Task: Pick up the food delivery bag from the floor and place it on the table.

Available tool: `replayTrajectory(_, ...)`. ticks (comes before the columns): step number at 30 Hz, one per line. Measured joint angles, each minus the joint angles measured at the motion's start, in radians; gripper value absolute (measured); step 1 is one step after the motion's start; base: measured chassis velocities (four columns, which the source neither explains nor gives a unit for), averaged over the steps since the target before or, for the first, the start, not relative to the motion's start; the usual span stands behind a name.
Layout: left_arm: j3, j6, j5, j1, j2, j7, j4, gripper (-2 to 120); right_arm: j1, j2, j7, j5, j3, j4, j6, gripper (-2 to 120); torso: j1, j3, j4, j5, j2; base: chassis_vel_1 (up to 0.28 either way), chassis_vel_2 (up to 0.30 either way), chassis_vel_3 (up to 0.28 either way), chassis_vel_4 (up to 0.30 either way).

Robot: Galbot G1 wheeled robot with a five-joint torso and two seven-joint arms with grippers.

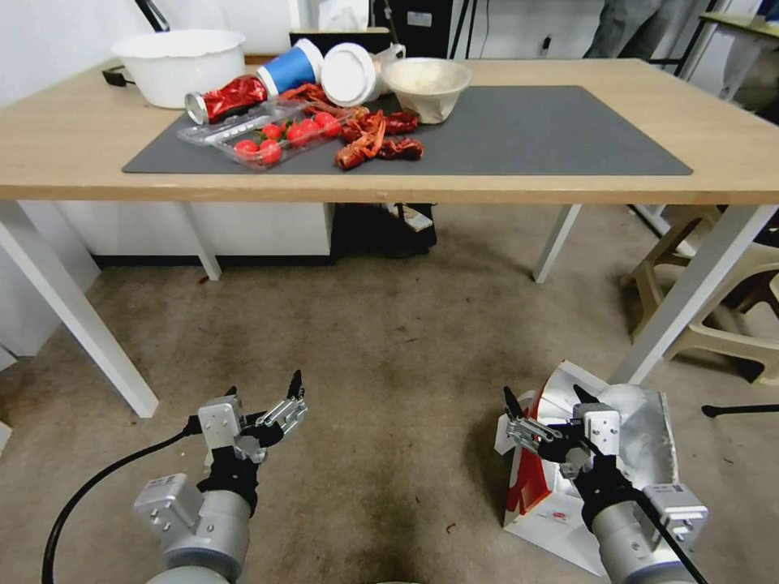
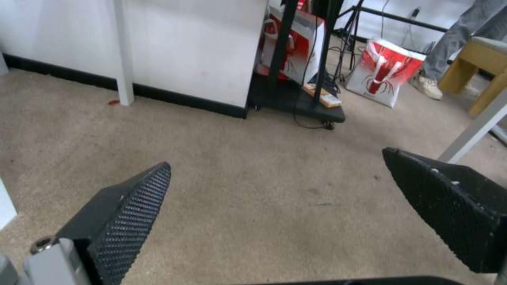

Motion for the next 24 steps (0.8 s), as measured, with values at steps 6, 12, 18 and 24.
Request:
replayTrajectory(6, 0.0, 0.0, 0.0, 0.0, 0.0, 0.0, 0.0, 100, -0.002, 0.002, 0.0, 0.0, 0.0, 0.0, 0.0, 100, -0.004, -0.021, 0.0, 0.0, -0.024, 0.0, 0.0, 0.0, 0.0)
replayTrajectory(12, -0.001, 0.0, -0.001, 0.0, 0.0, 0.001, 0.0, 100, -0.004, 0.002, -0.001, -0.002, 0.0, 0.0, 0.001, 100, -0.007, -0.038, 0.0, 0.0, -0.045, 0.0, 0.0, 0.0, 0.0)
replayTrajectory(18, 0.0, -0.001, -0.001, 0.001, -0.001, 0.001, 0.0, 100, -0.006, 0.002, -0.001, -0.003, 0.0, 0.0, 0.003, 100, -0.007, -0.066, 0.0, 0.0, -0.072, 0.0, 0.0, 0.0, 0.0)
replayTrajectory(24, -0.001, -0.001, 0.0, 0.002, -0.001, 0.001, -0.002, 100, -0.006, 0.003, -0.001, -0.004, -0.001, 0.0, 0.003, 100, -0.009, -0.081, 0.0, 0.0, -0.094, 0.0, 0.0, 0.0, 0.0)
